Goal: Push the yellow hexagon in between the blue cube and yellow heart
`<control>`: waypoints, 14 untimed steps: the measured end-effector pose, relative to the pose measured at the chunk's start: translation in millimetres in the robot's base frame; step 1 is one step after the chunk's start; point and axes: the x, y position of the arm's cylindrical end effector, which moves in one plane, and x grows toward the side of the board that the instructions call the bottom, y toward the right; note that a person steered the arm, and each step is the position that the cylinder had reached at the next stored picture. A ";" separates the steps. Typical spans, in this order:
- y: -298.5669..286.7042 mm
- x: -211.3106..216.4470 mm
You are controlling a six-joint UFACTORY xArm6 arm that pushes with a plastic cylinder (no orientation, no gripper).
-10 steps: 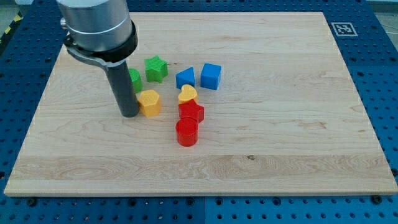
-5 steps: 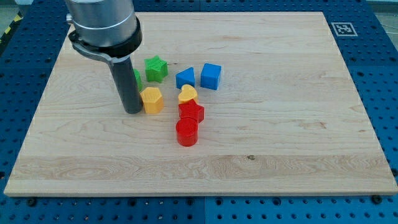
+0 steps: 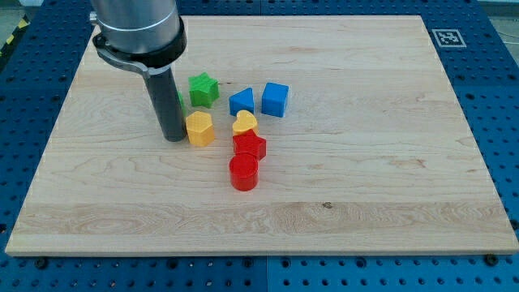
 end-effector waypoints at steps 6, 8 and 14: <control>20.4 24.0; 20.4 14.2; 19.7 -31.8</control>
